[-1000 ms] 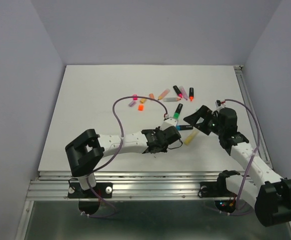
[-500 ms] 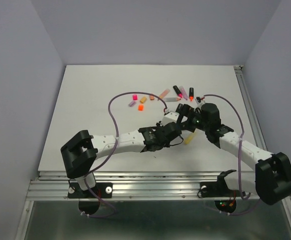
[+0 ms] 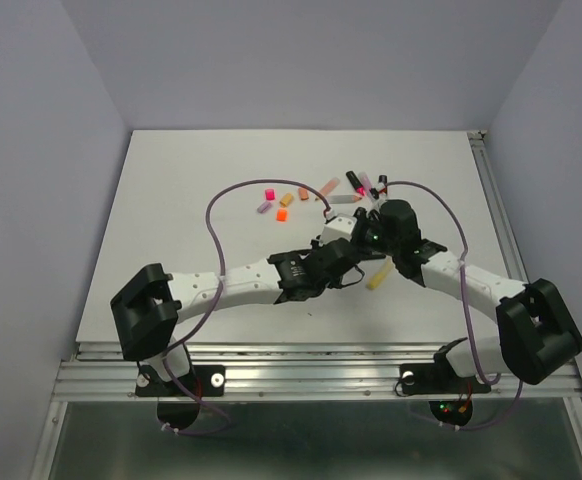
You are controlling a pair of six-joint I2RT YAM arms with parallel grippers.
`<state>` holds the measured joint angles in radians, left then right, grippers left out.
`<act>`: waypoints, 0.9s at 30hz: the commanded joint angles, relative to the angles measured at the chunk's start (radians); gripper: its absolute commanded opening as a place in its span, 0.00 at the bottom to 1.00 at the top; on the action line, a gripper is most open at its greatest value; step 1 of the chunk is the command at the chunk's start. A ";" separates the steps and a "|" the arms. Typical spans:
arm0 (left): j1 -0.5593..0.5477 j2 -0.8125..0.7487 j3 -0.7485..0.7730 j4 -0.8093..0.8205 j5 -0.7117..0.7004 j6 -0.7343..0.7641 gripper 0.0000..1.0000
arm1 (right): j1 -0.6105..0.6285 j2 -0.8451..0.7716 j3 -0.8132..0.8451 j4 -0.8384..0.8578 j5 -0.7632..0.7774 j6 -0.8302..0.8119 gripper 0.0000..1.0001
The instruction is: Open the pen caps
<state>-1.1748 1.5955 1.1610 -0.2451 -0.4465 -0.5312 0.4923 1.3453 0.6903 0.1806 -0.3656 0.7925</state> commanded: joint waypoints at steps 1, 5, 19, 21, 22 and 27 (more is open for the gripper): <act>0.012 -0.055 0.031 0.027 -0.026 0.008 0.00 | 0.012 0.003 0.072 0.025 0.094 -0.038 0.01; 0.014 -0.091 -0.015 0.023 0.029 -0.006 0.00 | 0.012 0.015 0.113 0.014 0.149 -0.076 0.01; -0.039 -0.305 -0.363 0.046 0.310 -0.202 0.00 | -0.101 0.221 0.541 -0.176 0.493 -0.222 0.01; -0.039 -0.321 -0.359 0.038 0.270 -0.208 0.00 | -0.112 0.273 0.599 -0.231 0.487 -0.240 0.01; -0.037 -0.319 -0.351 0.030 0.249 -0.207 0.00 | -0.118 0.288 0.621 -0.245 0.478 -0.251 0.01; 0.096 -0.235 -0.252 -0.060 0.126 -0.175 0.00 | -0.161 0.373 0.679 -0.291 0.494 -0.291 0.01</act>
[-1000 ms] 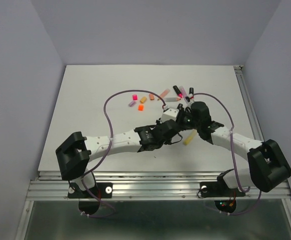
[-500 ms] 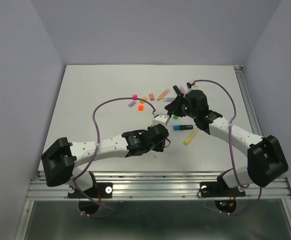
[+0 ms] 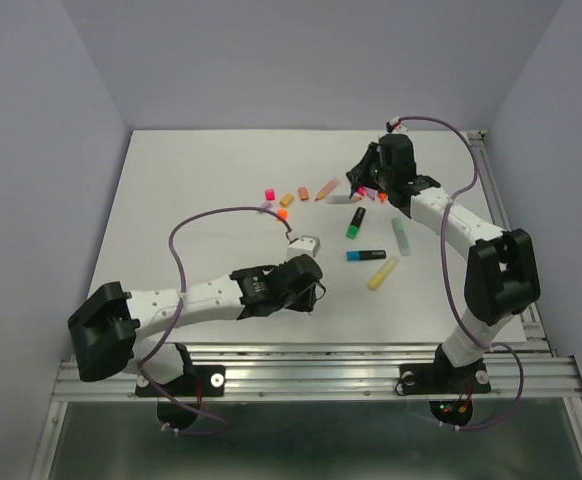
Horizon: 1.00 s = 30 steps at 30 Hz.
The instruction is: Open the pen caps
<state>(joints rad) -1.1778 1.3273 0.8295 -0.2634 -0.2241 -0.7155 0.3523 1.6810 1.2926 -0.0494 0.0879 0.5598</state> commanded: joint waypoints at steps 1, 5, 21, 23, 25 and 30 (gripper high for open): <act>0.128 0.071 0.095 -0.048 -0.098 0.022 0.00 | -0.029 0.051 0.083 -0.070 0.039 -0.066 0.01; 0.283 0.168 0.193 -0.013 -0.141 0.086 0.00 | -0.084 0.137 0.146 -0.096 0.039 -0.096 0.01; 0.550 0.687 0.746 -0.109 -0.127 0.205 0.00 | -0.118 0.454 0.358 -0.178 0.193 -0.255 0.02; 0.552 0.707 0.784 -0.112 -0.132 0.214 0.03 | -0.118 0.462 0.363 -0.173 0.193 -0.255 0.10; 0.553 0.745 0.825 -0.123 -0.118 0.217 0.08 | -0.118 0.465 0.361 -0.161 0.191 -0.253 0.18; 0.552 0.779 0.861 -0.134 -0.087 0.222 0.37 | -0.118 0.459 0.363 -0.168 0.191 -0.247 0.44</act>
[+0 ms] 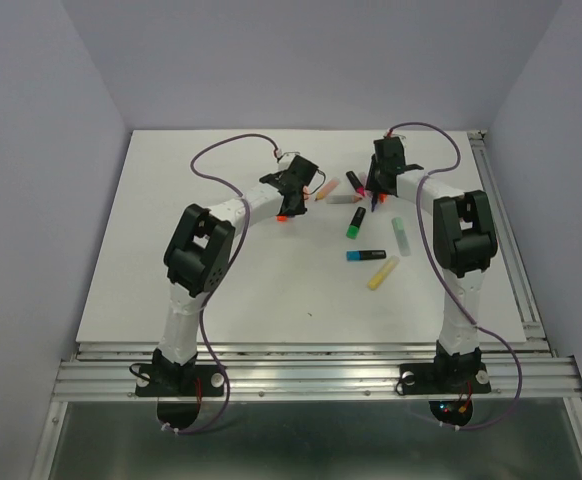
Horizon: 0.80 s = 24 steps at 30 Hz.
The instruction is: Open the pen caps
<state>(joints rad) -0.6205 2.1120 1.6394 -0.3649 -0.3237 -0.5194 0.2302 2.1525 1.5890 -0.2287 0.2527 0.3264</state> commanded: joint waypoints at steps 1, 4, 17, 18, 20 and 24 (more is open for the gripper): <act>-0.005 -0.009 0.053 -0.032 0.015 0.025 0.45 | 0.004 -0.016 0.066 0.006 0.026 -0.012 0.50; -0.005 -0.029 0.048 -0.032 0.029 0.030 0.58 | 0.004 -0.040 0.059 -0.004 0.028 0.000 0.61; -0.073 -0.207 -0.076 0.072 0.142 0.116 0.98 | 0.004 -0.498 -0.311 0.089 -0.147 0.114 1.00; -0.079 -0.214 -0.084 0.084 0.158 0.127 0.99 | 0.003 -0.534 -0.349 0.107 -0.162 0.135 1.00; -0.094 -0.227 -0.104 0.127 0.233 0.159 0.99 | 0.004 -0.644 -0.437 0.123 -0.170 0.177 1.00; -0.134 -0.210 -0.086 0.153 0.278 0.220 0.99 | 0.004 -0.814 -0.621 0.103 -0.096 0.272 1.00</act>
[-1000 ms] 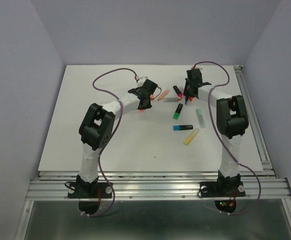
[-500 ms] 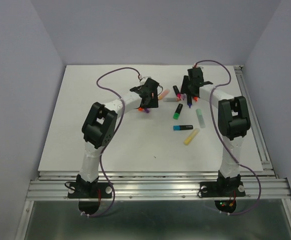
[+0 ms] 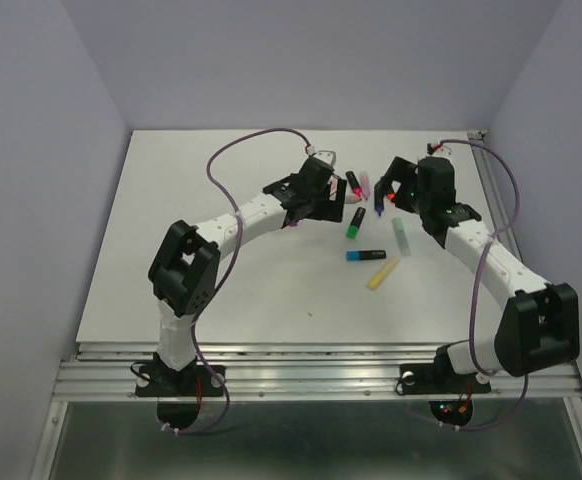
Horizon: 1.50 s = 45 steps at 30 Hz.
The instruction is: Open the pen caps
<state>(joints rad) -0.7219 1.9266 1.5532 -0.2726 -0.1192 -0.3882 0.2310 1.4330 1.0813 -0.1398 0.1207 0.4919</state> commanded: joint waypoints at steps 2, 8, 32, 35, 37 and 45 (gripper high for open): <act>-0.054 0.001 0.019 0.070 0.075 0.132 0.99 | 0.004 -0.155 -0.200 -0.020 0.074 0.149 1.00; -0.082 0.110 0.131 0.082 0.146 0.184 0.99 | 0.001 -0.386 -0.349 -0.118 0.193 0.324 1.00; -0.139 0.459 0.427 -0.112 -0.017 0.278 0.61 | 0.002 -0.497 -0.428 -0.146 0.277 0.316 1.00; -0.149 0.477 0.438 -0.128 -0.027 0.291 0.54 | 0.002 -0.496 -0.431 -0.144 0.267 0.316 1.00; -0.157 0.480 0.435 -0.128 -0.025 0.307 0.49 | 0.001 -0.496 -0.431 -0.149 0.264 0.316 1.00; -0.163 0.420 0.316 -0.080 0.020 0.311 0.08 | 0.002 -0.531 -0.439 -0.168 0.257 0.323 1.00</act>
<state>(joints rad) -0.8776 2.3814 1.9442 -0.3290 -0.1207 -0.0925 0.2310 0.9329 0.6685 -0.3092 0.3664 0.8154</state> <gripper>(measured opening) 0.407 0.999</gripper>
